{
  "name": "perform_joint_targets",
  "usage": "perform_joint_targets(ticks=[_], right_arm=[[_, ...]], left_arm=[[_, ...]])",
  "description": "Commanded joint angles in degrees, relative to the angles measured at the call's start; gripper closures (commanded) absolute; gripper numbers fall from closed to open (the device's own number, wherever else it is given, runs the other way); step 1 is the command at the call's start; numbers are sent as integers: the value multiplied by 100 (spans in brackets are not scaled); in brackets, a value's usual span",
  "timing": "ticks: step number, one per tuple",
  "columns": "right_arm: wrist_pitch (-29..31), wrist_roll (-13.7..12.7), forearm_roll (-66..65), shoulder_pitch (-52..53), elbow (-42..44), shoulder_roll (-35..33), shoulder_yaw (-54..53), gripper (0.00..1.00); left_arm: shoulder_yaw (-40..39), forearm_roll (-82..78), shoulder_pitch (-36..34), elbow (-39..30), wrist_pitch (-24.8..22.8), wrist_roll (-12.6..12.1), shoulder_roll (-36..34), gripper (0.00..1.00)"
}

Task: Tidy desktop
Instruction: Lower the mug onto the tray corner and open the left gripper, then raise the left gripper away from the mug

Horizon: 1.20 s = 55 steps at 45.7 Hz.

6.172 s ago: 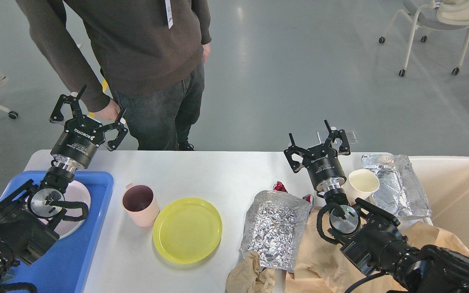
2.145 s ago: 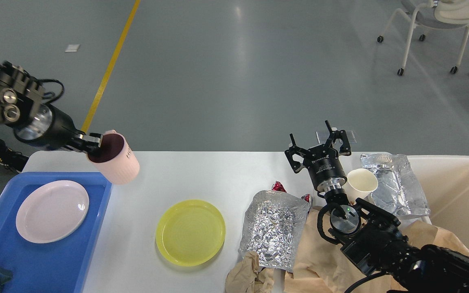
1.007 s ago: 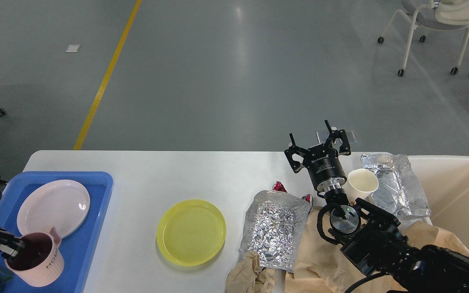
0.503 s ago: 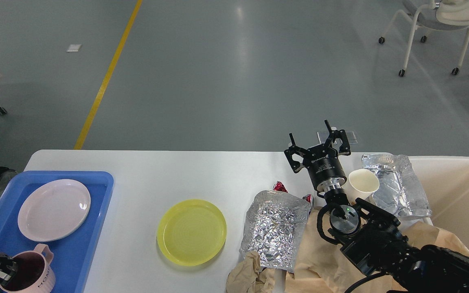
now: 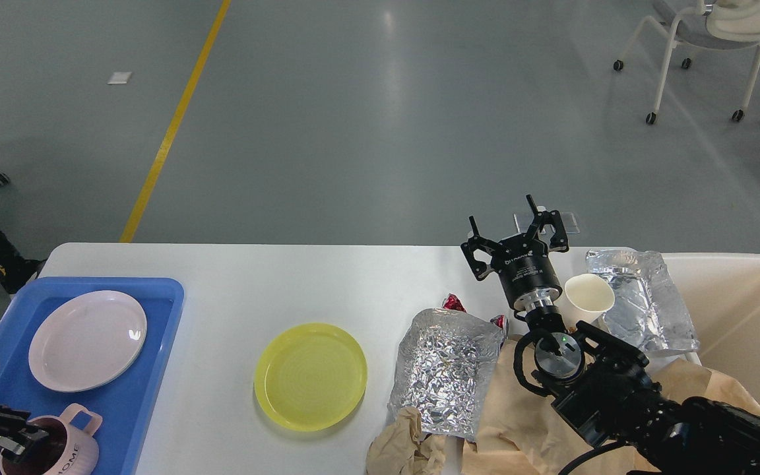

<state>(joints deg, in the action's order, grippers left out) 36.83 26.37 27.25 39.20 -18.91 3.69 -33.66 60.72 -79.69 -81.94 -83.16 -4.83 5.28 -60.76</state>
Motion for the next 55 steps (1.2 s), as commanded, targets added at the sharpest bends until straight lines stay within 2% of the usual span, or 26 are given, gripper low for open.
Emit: perform_joint_targets(ticks=[1, 4, 12, 16, 19, 22, 28, 31, 34, 39, 45, 48, 53, 55], right_arm=[[0, 0, 0, 0, -7, 0, 0, 0], [0, 0, 0, 0, 1, 0, 0, 0], [0, 0, 0, 0, 1, 0, 0, 0], [0, 0, 0, 0, 1, 0, 0, 0], [0, 0, 0, 0, 1, 0, 0, 0], [0, 0, 0, 0, 1, 0, 0, 0], [0, 0, 0, 0, 1, 0, 0, 0], [0, 0, 0, 0, -7, 0, 0, 0], [0, 0, 0, 0, -7, 0, 0, 0], [0, 0, 0, 0, -7, 0, 0, 0], [0, 0, 0, 0, -7, 0, 0, 0], [0, 0, 0, 0, -7, 0, 0, 0], [0, 0, 0, 0, -7, 0, 0, 0], [0, 0, 0, 0, -7, 0, 0, 0]], left_arm=[[-227, 112, -444, -24, -132, 192, -296, 37], [-315, 121, -953, -16, -509, 333, -507, 35], [-517, 392, -2754, 169, -2038, 808, -560, 33], [-947, 954, -3660, 222, -2627, 834, -403, 32], [-1334, 1569, -4179, 353, -3146, 799, 1, 32], [-1414, 2158, -4452, 529, -3323, 773, 440, 32], [-993, 3327, -4673, 679, -3139, 755, 1363, 32], [-379, 3811, -4690, 626, -2745, 782, 1802, 32], [315, 4329, -4585, 512, -2069, 861, 2487, 32], [959, 4945, -3813, 345, -987, 878, 3306, 32], [924, 4955, -2758, 318, -449, 720, 3658, 32], [740, 4867, -2354, 318, -335, 501, 3746, 32], [82, 4411, -1668, 380, -186, -114, 3755, 32], [-209, 4226, -1404, 415, -177, -290, 3747, 32]])
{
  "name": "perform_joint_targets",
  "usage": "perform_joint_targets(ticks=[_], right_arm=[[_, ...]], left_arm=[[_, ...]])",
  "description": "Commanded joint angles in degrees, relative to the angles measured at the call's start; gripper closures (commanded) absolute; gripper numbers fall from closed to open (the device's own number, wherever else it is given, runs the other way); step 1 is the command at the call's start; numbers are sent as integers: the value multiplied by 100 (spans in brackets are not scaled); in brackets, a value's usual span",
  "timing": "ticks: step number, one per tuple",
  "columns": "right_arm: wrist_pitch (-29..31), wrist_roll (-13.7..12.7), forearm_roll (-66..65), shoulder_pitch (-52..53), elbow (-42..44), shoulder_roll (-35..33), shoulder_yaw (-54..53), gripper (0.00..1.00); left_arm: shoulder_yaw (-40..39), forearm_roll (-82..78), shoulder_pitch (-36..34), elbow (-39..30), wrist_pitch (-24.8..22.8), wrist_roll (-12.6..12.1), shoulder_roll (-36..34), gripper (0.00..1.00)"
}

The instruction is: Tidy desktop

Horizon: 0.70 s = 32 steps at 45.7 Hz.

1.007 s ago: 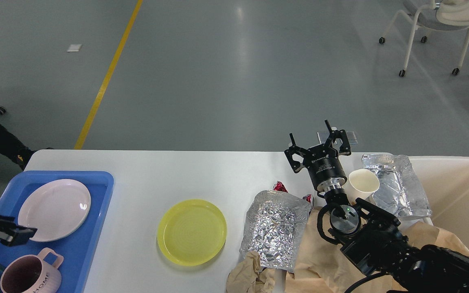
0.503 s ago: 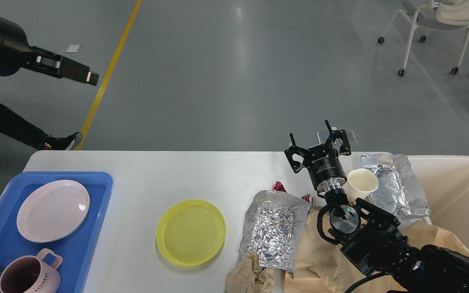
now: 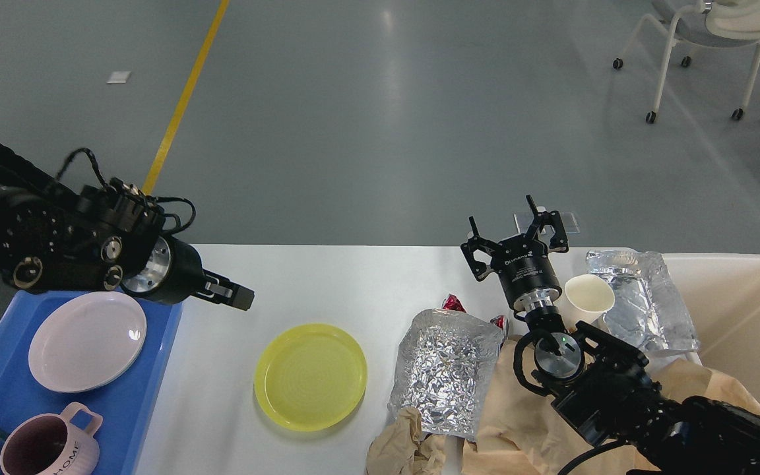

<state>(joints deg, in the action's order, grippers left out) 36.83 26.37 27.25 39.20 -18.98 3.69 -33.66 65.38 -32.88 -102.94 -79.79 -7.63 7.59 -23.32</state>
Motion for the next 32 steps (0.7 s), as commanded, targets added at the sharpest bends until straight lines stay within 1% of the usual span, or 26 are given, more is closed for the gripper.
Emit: perform_joint_targets(ticks=[1, 4, 10, 14, 18, 27, 32], right_arm=[[0, 0, 0, 0, 0, 0, 0, 0], [0, 0, 0, 0, 0, 0, 0, 0], [0, 0, 0, 0, 0, 0, 0, 0], [0, 0, 0, 0, 0, 0, 0, 0], [0, 0, 0, 0, 0, 0, 0, 0], [0, 0, 0, 0, 0, 0, 0, 0], [0, 0, 0, 0, 0, 0, 0, 0]], left_arm=[[-763, -535, 801, 87, 104, -600, 3, 32], [-886, -676, 1082, 104, 113, -776, 12, 32], [-887, -746, 1627, 148, 306, -943, 65, 32], [-922, -755, 1900, 332, 499, -1005, 188, 32], [-939, -755, 2155, 578, 579, -1031, 241, 33], [-1062, -746, 2419, 895, 614, -1128, 355, 35], [-1203, -738, 2577, 1036, 623, -1233, 486, 37]])
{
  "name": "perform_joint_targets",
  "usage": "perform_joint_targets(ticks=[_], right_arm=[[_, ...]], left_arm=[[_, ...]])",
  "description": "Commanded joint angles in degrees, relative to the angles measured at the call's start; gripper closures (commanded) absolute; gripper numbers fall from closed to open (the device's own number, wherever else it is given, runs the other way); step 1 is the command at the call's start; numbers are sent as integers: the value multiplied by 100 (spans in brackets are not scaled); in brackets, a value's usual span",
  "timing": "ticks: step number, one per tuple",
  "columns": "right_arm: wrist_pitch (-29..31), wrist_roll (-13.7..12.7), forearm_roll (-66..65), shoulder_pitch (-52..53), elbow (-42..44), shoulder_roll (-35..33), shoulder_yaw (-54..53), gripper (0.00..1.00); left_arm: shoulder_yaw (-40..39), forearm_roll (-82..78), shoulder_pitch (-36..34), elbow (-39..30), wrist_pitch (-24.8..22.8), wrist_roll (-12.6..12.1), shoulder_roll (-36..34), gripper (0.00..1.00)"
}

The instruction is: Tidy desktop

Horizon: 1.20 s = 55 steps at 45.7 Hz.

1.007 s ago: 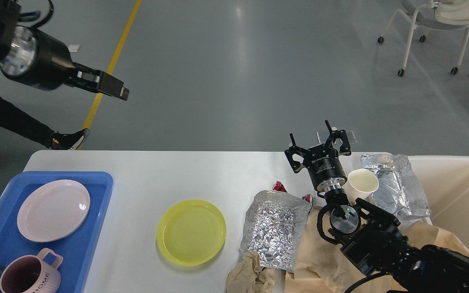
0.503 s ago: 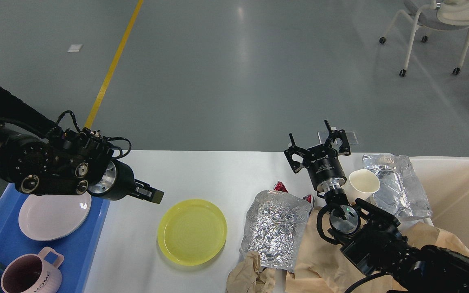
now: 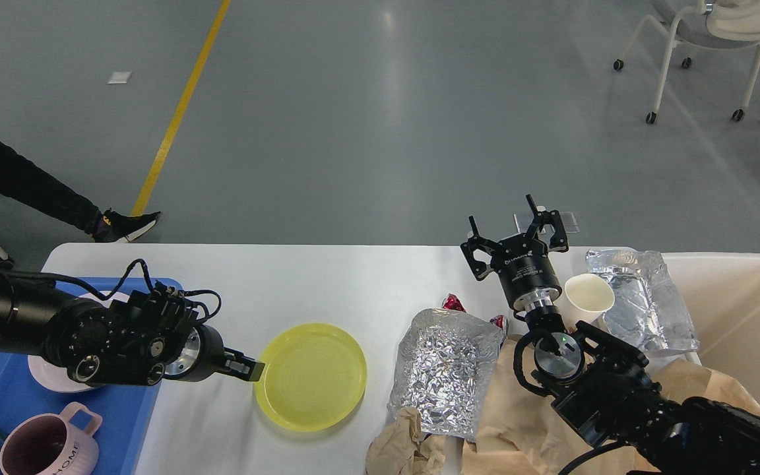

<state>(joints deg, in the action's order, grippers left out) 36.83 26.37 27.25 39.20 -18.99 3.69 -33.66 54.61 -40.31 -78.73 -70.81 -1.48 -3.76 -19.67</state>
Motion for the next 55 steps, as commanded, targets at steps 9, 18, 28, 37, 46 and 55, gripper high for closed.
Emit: perform_joint_targets(ticks=[9, 18, 28, 37, 46, 55], right_arm=[[0, 0, 0, 0, 1, 0, 0, 0], [0, 0, 0, 0, 1, 0, 0, 0], [0, 0, 0, 0, 1, 0, 0, 0], [0, 0, 0, 0, 1, 0, 0, 0], [0, 0, 0, 0, 1, 0, 0, 0], [0, 0, 0, 0, 1, 0, 0, 0]], left_arm=[[-214, 15, 481, 419, 17, -195, 359, 44], [-214, 15, 639, 595, 104, -397, 482, 62], [-214, 41, 692, 630, 140, -441, 499, 67], [-266, 41, 798, 709, 140, -503, 631, 72], [-328, 59, 842, 744, 131, -538, 737, 97], [-451, 32, 517, 517, -123, -441, 307, 100]])
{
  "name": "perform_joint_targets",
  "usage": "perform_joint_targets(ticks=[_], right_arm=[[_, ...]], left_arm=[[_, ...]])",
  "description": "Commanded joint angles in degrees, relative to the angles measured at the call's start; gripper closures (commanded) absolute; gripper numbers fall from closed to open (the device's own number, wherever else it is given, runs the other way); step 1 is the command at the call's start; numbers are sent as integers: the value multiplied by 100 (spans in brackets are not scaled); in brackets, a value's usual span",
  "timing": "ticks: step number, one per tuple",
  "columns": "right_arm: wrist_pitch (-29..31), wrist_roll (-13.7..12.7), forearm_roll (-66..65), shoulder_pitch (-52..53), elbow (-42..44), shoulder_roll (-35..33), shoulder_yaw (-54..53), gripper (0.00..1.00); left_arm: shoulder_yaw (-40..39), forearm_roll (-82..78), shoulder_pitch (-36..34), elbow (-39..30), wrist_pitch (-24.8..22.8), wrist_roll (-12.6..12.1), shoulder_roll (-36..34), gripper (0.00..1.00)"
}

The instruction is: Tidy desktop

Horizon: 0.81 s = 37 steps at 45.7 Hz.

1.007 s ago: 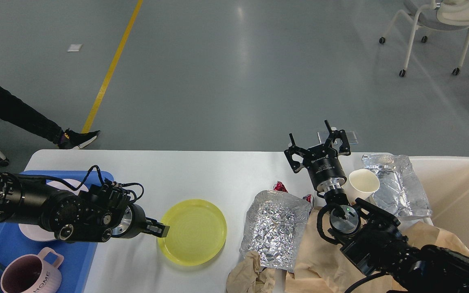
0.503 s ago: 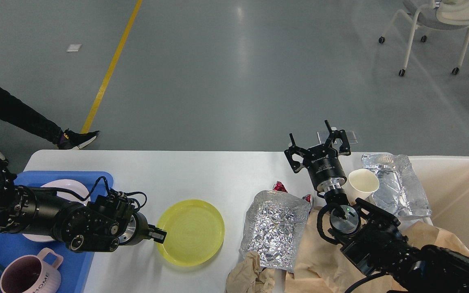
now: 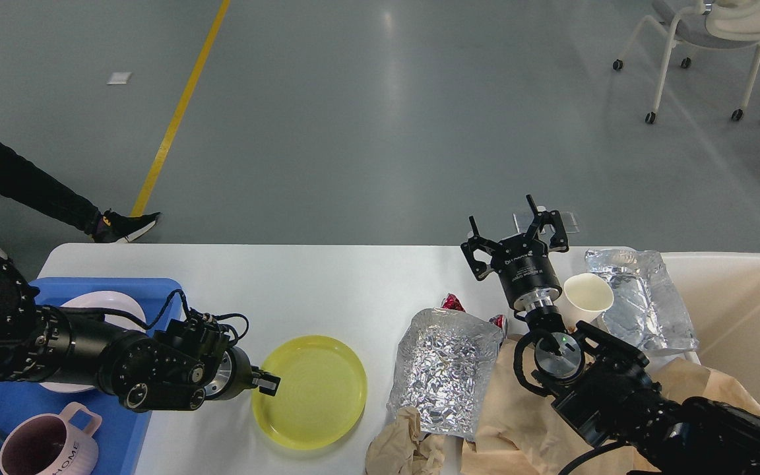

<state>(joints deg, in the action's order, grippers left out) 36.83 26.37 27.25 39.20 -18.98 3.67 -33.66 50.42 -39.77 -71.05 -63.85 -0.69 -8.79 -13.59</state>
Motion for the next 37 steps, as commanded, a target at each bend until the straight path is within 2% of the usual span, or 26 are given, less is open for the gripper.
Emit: perform_joint_targets(ticks=[1, 10, 13, 18, 22, 37], right_arm=[[0, 0, 0, 0, 0, 2, 0, 0], [0, 0, 0, 0, 0, 2, 0, 0], [0, 0, 0, 0, 0, -7, 0, 0], [0, 0, 0, 0, 0, 2, 0, 0], [0, 0, 0, 0, 8, 2, 0, 0], [0, 0, 0, 0, 17, 2, 0, 0]], left_arm=[[-41, -22, -339, -268, -291, 70, -389, 100], [-147, -39, -1472, -1138, -950, 149, -1399, 100], [-155, -48, -1964, -1332, -1310, 219, -1821, 100], [-234, -39, -2747, -1385, -2074, 474, -2419, 100], [-454, -48, -2985, -1358, -2471, 492, -2736, 100], [-717, -162, -2994, -1420, -2594, 448, -2903, 98]])
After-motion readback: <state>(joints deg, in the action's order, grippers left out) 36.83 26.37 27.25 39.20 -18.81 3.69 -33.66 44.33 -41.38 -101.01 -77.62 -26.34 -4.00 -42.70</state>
